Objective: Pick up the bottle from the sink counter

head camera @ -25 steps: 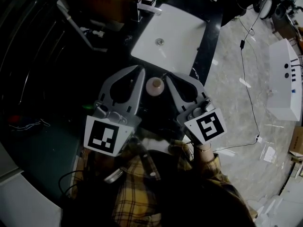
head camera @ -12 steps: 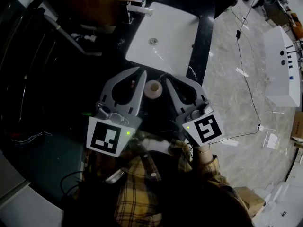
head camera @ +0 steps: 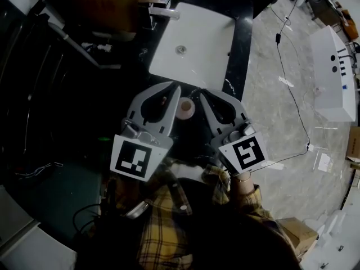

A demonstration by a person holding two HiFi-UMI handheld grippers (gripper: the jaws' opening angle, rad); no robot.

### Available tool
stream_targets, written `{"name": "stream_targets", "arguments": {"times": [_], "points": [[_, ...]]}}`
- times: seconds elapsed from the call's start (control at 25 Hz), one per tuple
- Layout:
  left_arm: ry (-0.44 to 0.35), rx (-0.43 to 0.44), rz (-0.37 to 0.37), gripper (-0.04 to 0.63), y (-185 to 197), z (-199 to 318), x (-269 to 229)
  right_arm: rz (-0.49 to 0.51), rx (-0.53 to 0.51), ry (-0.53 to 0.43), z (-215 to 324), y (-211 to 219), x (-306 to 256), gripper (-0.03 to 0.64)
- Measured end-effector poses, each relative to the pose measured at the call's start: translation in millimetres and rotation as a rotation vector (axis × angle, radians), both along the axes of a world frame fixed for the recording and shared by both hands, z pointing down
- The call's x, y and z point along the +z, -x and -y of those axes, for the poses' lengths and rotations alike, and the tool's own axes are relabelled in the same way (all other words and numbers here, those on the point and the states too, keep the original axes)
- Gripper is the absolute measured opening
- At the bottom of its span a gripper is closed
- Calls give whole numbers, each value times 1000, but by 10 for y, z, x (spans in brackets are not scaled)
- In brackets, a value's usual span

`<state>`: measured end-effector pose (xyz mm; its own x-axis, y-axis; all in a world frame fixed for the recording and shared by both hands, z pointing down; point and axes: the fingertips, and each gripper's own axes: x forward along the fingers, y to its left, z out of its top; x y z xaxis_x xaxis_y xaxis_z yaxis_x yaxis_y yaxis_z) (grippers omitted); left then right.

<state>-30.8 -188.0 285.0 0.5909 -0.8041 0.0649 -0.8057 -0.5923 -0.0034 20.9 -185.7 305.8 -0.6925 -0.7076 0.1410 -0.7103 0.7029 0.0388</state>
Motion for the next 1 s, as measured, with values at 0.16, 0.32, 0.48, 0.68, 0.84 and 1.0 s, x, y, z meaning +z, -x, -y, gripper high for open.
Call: {"name": "stream_targets", "arguments": {"times": [0.16, 0.32, 0.48, 0.68, 0.84, 1.0], "points": [[18, 30, 4, 18, -33, 5, 55, -8, 19, 5, 18, -29, 7, 15], [33, 70, 15, 20, -86, 4, 151, -12, 35, 3, 42, -70, 16, 15], [47, 102, 16, 20, -126, -11, 221, -13, 45, 3, 42, -98, 25, 15], [69, 137, 25, 40, -195, -29, 325, -12, 42, 3, 30, -101, 19, 15], [86, 169, 56, 121, -265, -61, 449, -10, 38, 0, 25, -104, 23, 15], [102, 184, 89, 144, -319, -87, 592, -6, 36, 0, 15, -113, 28, 15]]}}
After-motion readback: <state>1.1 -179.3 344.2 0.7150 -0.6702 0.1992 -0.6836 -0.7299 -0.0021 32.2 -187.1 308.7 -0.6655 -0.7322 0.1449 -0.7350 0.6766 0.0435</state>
